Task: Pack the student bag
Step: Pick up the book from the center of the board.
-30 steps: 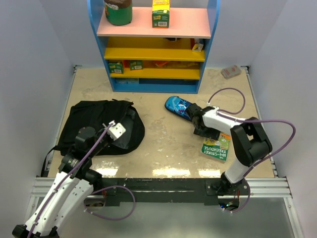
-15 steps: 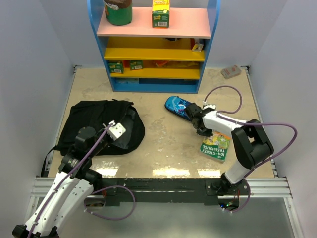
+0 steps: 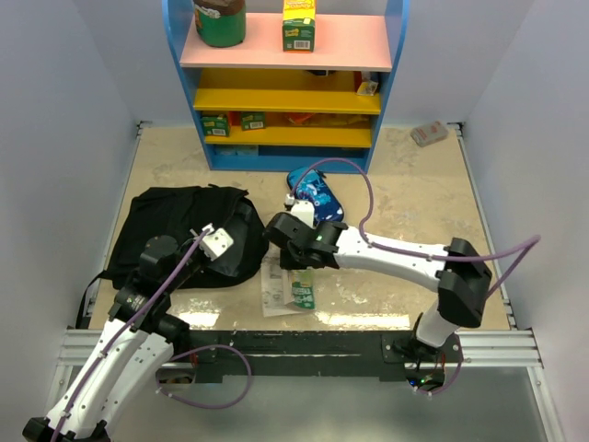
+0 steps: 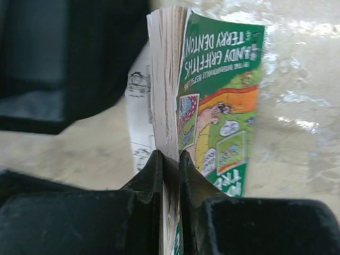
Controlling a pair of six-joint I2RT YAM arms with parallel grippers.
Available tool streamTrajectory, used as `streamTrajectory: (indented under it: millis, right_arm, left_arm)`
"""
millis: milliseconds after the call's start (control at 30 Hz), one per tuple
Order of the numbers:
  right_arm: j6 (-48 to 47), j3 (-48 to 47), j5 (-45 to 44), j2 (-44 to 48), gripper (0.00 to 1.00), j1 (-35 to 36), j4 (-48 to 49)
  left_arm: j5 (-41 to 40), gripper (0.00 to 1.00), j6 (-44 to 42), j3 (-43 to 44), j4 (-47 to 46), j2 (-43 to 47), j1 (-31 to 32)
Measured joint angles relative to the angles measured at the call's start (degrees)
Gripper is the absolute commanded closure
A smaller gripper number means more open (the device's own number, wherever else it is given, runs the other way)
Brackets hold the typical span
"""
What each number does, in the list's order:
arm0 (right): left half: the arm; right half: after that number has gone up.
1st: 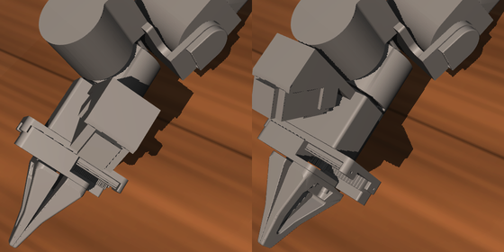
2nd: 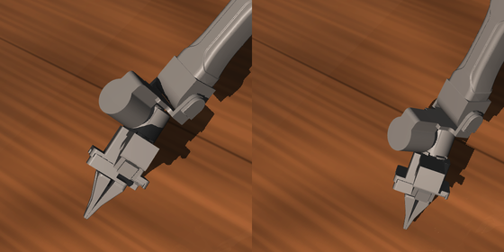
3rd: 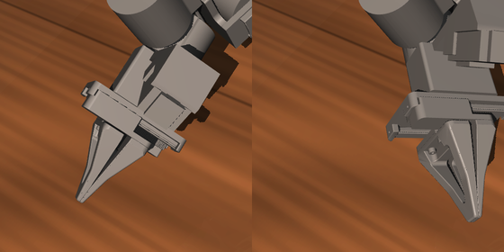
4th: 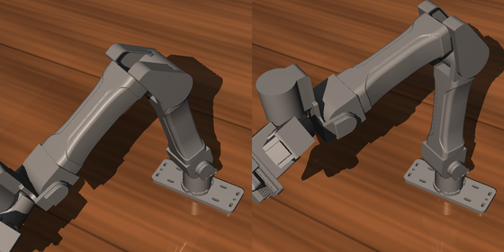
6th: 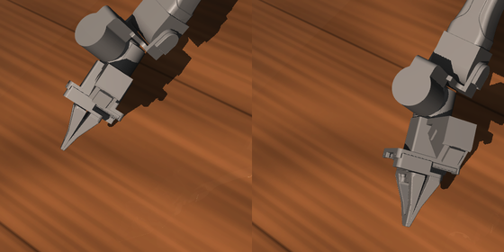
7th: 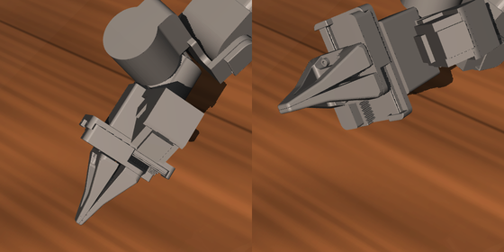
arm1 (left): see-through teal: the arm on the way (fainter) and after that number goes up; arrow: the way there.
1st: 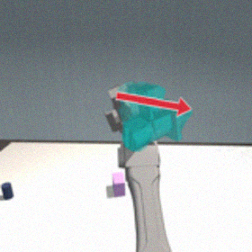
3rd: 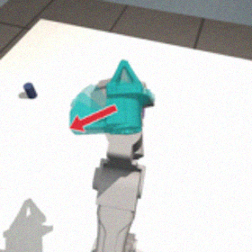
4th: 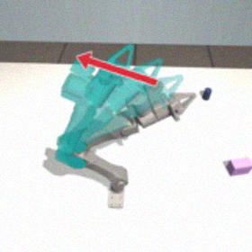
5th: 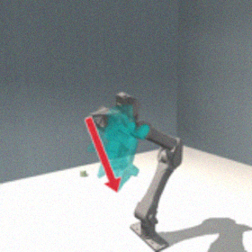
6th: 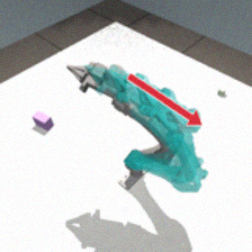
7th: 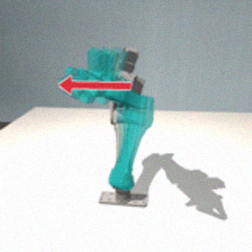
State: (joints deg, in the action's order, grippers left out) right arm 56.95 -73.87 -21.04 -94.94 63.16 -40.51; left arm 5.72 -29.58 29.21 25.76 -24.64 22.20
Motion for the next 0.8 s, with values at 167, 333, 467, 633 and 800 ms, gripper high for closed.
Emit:
streamTrajectory:
  millis: [167, 333, 467, 633, 800]
  right_arm:
    - [0.5, -1.4, 2.5, 8.5, 1.00, 0.2, 2.3]
    - [-3.0, -4.1, 4.2, 14.4, 1.00, 0.1, 6.2]
    - [-6.2, -10.8, 4.7, 14.3, 1.00, 0.1, 7.3]
    - [-8.5, -13.8, 7.1, 15.6, 1.00, 0.1, 10.0]
    - [-9.4, -8.7, 9.0, 17.6, 1.00, 0.0, 15.7]
  left_arm:
    - [-0.1, 1.00, 0.0, 0.0, 0.0, 0.0, 0.0]
    - [-0.4, 1.00, 0.1, 0.1, 0.0, 0.0, 0.0]
    - [-0.5, 1.00, 0.2, 0.1, 0.0, 0.0, 0.1]
    - [-0.6, 1.00, 0.5, 0.1, 0.0, 0.0, 0.1]
    - [-1.2, 1.00, 1.2, 0.4, -0.1, 0.0, 0.1]
